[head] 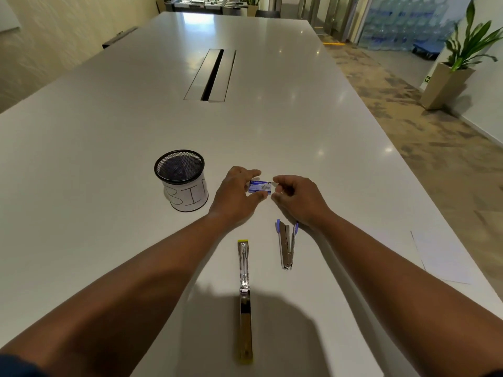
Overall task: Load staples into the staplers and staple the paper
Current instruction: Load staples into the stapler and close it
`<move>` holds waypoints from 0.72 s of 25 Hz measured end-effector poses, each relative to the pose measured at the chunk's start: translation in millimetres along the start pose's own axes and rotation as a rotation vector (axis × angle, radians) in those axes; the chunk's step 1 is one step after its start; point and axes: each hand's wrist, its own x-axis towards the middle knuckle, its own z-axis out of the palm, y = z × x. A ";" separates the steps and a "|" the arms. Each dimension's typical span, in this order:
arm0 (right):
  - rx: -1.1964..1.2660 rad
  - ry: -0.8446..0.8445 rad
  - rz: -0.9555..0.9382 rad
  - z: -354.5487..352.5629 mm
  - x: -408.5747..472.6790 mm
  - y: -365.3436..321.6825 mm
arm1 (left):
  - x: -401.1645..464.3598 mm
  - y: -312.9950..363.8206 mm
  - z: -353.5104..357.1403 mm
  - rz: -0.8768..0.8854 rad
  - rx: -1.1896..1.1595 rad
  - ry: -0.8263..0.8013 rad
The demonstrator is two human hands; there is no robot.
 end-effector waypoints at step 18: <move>-0.074 -0.084 -0.014 -2.8 7.9 -1.7 | 1.0 1.3 -5.6 0.060 0.123 -0.026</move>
